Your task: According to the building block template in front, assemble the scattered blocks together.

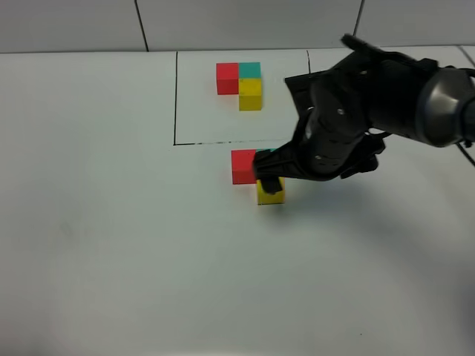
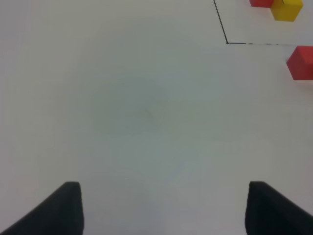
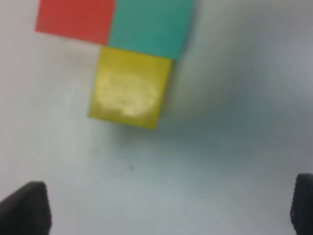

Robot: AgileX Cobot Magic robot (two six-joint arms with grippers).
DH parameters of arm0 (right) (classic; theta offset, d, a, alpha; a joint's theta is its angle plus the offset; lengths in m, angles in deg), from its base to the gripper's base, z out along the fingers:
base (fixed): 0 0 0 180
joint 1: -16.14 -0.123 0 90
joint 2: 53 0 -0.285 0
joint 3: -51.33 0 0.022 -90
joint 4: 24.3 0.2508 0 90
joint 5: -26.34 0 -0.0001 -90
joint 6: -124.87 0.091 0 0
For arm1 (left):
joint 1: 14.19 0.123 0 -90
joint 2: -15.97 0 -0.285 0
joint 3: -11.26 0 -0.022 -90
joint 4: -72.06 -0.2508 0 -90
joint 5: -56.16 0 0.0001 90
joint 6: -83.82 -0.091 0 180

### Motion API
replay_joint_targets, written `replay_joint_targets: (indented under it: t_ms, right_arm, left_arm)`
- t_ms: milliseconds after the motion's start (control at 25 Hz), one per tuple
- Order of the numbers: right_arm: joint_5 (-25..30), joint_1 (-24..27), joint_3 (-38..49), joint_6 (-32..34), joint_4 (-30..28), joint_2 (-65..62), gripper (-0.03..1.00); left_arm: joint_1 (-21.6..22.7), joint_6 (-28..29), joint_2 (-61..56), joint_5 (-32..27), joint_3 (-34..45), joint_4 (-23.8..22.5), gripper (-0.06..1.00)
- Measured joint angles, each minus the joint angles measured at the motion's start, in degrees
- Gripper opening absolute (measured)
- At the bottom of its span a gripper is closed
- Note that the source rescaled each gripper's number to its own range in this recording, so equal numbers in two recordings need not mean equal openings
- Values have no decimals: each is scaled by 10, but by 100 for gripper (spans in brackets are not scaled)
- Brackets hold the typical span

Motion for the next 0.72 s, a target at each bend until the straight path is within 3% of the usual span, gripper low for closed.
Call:
replay_joint_targets:
  t_ms: [480,720]
  right_arm:
    - [-51,192,172,-169,7,-198,99]
    - [-57,223,216,-179,16,-291,99]
  left_arm:
    - [0,1,0,0,0,0,54]
    - [0,1,0,0,0,0,54]
